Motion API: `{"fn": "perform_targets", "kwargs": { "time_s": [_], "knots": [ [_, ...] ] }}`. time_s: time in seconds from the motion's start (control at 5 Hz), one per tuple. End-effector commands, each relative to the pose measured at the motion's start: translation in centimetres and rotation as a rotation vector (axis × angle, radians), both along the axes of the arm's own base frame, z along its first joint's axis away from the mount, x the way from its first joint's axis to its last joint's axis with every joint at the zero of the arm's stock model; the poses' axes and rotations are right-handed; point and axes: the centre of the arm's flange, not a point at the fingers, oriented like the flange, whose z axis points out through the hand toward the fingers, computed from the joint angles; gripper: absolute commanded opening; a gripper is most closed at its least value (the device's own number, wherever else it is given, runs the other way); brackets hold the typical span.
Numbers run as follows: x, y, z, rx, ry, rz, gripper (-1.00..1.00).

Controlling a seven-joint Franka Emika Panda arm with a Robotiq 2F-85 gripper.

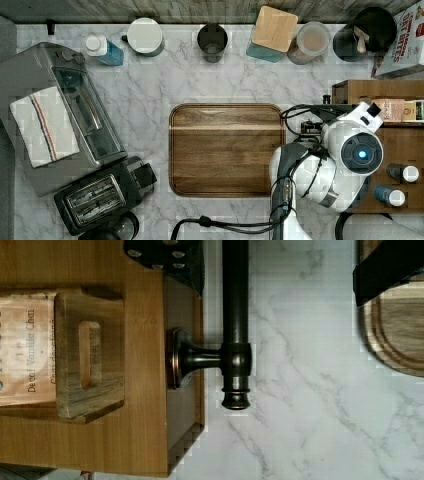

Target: Open the drawer.

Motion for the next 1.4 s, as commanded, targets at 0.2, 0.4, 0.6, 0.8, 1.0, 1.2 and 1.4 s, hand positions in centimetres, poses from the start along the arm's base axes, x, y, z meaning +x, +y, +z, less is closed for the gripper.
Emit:
{"fn": "perform_targets", "kwargs": {
  "time_s": [0.2, 0.4, 0.6, 0.8, 1.0, 1.2, 1.4],
  "knots": [
    [-2.5, -3.3, -6.6, 0.051, 0.034, -0.025, 1.0],
    [-2.9, -2.7, -7.9, 0.016, 0.012, -0.016, 1.0],
    [-2.9, -2.8, -8.6, 0.014, 0.021, 0.007, 1.0],
    [-2.7, -2.3, -8.3, 0.04, 0.046, 0.024, 1.0],
    [-2.4, -2.2, -8.3, 0.097, 0.098, 0.055, 1.0],
    [-1.0, -1.0, -8.8, 0.2, 0.182, 0.111, 1.0],
    [-0.8, 1.2, -10.3, 0.249, 0.158, 0.111, 1.0]
  ]
}}
